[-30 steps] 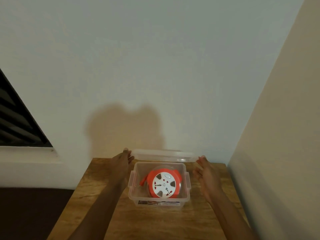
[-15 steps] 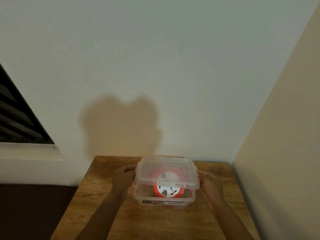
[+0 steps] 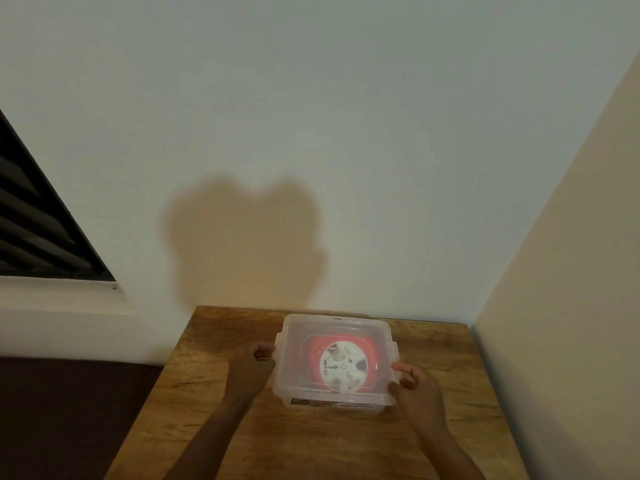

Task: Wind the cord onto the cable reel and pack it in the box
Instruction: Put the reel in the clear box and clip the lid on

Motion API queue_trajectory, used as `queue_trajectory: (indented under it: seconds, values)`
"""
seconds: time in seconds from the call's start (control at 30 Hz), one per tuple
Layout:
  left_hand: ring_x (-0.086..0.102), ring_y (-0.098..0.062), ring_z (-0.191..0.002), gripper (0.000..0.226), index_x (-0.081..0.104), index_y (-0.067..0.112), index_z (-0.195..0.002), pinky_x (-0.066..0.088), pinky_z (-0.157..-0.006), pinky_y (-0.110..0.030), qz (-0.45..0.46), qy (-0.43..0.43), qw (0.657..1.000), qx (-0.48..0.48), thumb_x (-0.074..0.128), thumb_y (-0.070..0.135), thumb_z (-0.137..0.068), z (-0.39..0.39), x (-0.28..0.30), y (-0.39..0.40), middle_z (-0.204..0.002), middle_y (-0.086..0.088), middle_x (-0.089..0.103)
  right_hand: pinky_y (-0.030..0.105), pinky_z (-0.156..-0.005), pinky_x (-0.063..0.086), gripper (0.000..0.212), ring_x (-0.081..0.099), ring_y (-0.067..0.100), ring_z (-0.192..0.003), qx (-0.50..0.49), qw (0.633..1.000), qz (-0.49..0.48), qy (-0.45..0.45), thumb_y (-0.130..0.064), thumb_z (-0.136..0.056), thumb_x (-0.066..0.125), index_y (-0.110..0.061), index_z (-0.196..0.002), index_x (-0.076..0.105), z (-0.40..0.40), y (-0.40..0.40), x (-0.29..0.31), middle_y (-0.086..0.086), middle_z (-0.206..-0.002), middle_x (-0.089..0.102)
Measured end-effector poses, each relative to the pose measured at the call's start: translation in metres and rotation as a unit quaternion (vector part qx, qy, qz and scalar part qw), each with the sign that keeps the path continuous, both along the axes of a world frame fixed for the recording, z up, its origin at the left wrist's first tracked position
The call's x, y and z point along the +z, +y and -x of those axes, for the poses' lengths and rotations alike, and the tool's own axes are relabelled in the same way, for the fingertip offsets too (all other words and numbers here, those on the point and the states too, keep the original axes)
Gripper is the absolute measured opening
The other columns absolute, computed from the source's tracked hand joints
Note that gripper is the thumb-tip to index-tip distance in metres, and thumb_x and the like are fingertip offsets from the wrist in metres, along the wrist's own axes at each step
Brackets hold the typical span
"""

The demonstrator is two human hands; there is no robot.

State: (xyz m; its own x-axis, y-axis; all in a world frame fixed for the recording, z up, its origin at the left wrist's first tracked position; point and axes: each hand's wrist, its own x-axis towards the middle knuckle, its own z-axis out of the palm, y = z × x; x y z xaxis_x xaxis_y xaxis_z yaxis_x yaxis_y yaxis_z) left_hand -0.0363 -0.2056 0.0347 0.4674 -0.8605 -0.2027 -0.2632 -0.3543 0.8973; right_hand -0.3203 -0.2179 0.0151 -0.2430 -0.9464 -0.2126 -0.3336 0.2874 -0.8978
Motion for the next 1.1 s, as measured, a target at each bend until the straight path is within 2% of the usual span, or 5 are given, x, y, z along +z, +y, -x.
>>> queue_trajectory:
  seconds: [0.1,0.27,0.43,0.7,1.1]
  values:
    - [0.069,-0.029,-0.096,0.025,0.071,0.010,-0.107,0.058,-0.070,-0.032,-0.013,0.021,1.000,-0.011,0.069,-0.005,-0.087,-0.004,-0.001,-0.001,-0.102,-0.009,0.072,0.018,-0.060,0.055,0.036,0.059,0.014,-0.098,0.006,1.000,0.008,0.019,-0.003,-0.082,0.074,-0.025,-0.109,0.066,-0.002,0.002,0.002,0.004,-0.126,0.064]
    - [0.069,-0.028,-0.095,0.012,0.068,0.016,-0.099,0.058,-0.071,-0.035,-0.035,0.097,0.995,0.003,0.068,0.006,-0.094,-0.011,-0.006,0.001,-0.104,-0.010,0.072,0.053,-0.101,0.047,0.052,0.049,0.024,-0.124,0.085,0.966,0.104,0.219,-0.027,-0.081,0.077,-0.023,-0.129,0.058,-0.019,0.005,0.012,0.003,-0.138,0.054]
    - [0.074,-0.030,-0.099,0.023,0.071,0.011,-0.110,0.062,-0.078,-0.040,-0.079,0.231,0.970,0.008,0.071,0.028,-0.095,-0.009,-0.018,0.024,-0.108,-0.012,0.077,0.039,-0.118,0.025,0.051,0.035,0.015,-0.137,0.282,0.910,0.172,0.252,-0.037,-0.086,0.067,-0.030,-0.134,0.053,-0.078,-0.016,0.024,-0.009,-0.146,0.046]
    - [0.078,-0.028,-0.091,0.027,0.075,0.004,-0.105,0.062,-0.069,-0.030,-0.091,0.279,0.956,0.004,0.075,0.027,-0.092,-0.009,-0.016,0.032,-0.102,-0.015,0.079,0.051,-0.112,0.026,0.062,0.031,0.028,-0.139,0.442,0.804,0.108,0.384,-0.048,-0.082,0.069,-0.031,-0.138,0.048,-0.160,-0.092,0.036,-0.004,-0.150,0.042]
    - [0.074,-0.034,-0.103,0.028,0.073,0.000,-0.110,0.062,-0.075,-0.035,-0.107,0.321,0.941,0.000,0.074,0.022,-0.092,-0.012,-0.023,0.026,-0.113,-0.021,0.075,0.041,-0.106,0.041,0.067,0.048,0.020,-0.125,0.445,0.841,0.075,0.298,-0.042,-0.070,0.082,-0.029,-0.131,0.057,-0.156,-0.105,0.031,-0.002,-0.138,0.055]
